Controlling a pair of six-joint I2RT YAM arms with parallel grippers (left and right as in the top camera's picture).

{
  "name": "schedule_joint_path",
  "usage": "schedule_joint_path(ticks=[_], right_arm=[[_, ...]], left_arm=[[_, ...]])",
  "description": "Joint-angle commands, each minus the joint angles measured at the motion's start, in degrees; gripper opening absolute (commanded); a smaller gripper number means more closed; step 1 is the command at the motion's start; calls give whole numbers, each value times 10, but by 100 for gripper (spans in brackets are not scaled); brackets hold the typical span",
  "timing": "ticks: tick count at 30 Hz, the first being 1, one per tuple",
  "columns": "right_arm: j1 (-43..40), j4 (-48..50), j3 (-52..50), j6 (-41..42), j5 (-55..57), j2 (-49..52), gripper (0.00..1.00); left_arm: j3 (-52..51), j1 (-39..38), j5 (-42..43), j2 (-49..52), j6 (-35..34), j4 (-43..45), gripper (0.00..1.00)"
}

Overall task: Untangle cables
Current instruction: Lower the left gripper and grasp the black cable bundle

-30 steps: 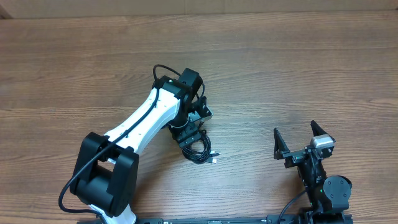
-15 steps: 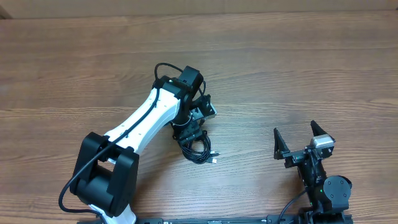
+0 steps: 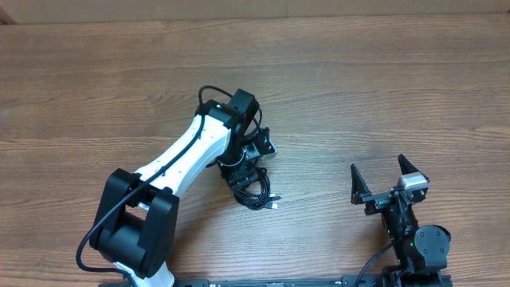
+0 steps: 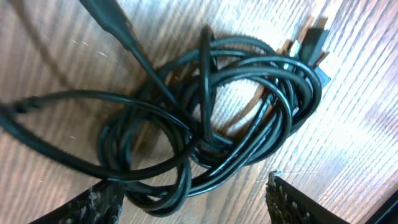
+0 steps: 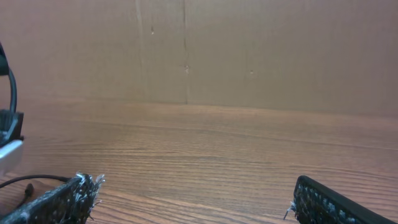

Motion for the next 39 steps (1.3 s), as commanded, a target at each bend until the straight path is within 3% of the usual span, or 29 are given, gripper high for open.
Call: schedule_joint_path(ticks=[1, 17, 39], right_arm=[[-3, 2, -6, -1, 3, -6, 100], [-3, 2, -6, -1, 3, -6, 100], [-3, 2, -6, -1, 3, -6, 100]], left_arm=[[-18, -3, 14, 5, 6, 1, 72], [-56, 0, 15, 5, 13, 50, 77], [-99, 1, 24, 5, 14, 99, 73]])
